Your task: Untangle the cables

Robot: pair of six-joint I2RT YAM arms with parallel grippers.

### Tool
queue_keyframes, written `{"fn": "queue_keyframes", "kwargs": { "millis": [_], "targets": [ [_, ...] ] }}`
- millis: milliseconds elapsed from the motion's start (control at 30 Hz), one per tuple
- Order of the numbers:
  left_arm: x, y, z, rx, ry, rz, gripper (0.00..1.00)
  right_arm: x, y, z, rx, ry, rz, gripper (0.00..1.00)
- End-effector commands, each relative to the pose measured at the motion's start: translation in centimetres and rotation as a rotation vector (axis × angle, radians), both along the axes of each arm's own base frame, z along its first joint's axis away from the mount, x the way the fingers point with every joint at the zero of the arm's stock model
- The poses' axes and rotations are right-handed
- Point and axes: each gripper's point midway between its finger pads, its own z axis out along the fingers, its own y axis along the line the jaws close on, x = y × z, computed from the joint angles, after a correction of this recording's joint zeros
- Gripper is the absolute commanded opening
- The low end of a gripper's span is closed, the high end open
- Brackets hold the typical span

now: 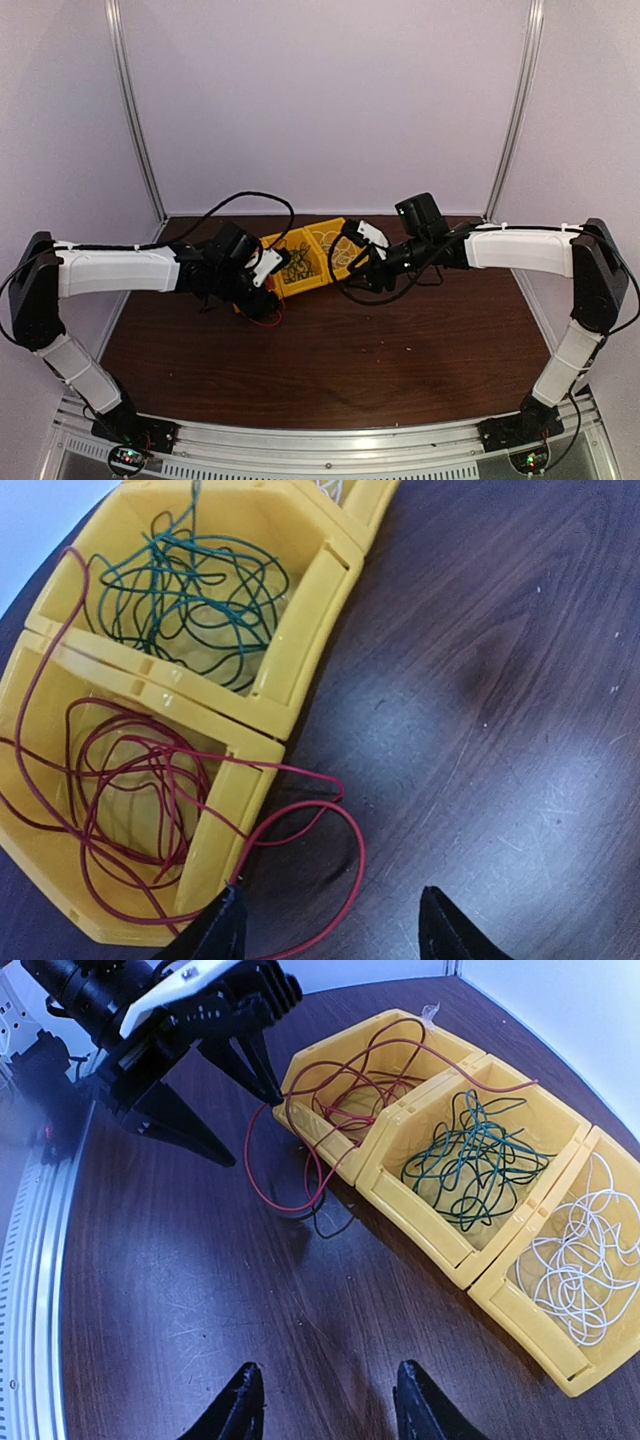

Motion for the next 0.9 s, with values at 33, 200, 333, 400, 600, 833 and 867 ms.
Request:
{"fn": "queue_keyframes", "kwargs": {
  "millis": [33,200,333,400,600,833,867],
  "targets": [
    [-0.6,-1.6,-2.6,0.201,-0.079,-0.170,0.61,0.2,-0.5,0.2,0.010,0.019,-0.002,0.46],
    [-0.5,-1.1,-4.1,0.370,-0.130,-0.250,0.61,1.4,-2.3,1.9,0.052,0.053,-0.022,0.46],
    [0.3,-0.9,-4.6,0.472,-0.190,-0.276,0.62,2.5,-4.0,2.5,0.076,0.048,-0.063,0.47],
    [0.8,-0.5,-5.5,0.530,-0.205,-0.280,0.62,2.7,-4.3,2.5,0.086,0.060,-0.067,0.47],
    [3.3,0.0,-7.3,0.677,-0.243,-0.238,0.49,2.8,-4.4,2.2,0.095,0.084,-0.064,0.47],
    [5.5,-0.8,-5.6,0.667,-0.309,-0.187,0.17,2.9,-4.5,1.9,0.096,0.093,-0.065,0.47],
    [5.9,-0.7,-5.2,0.664,-0.315,-0.173,0.08,2.9,-4.5,1.9,0.096,0.094,-0.065,0.47]
  ]
}}
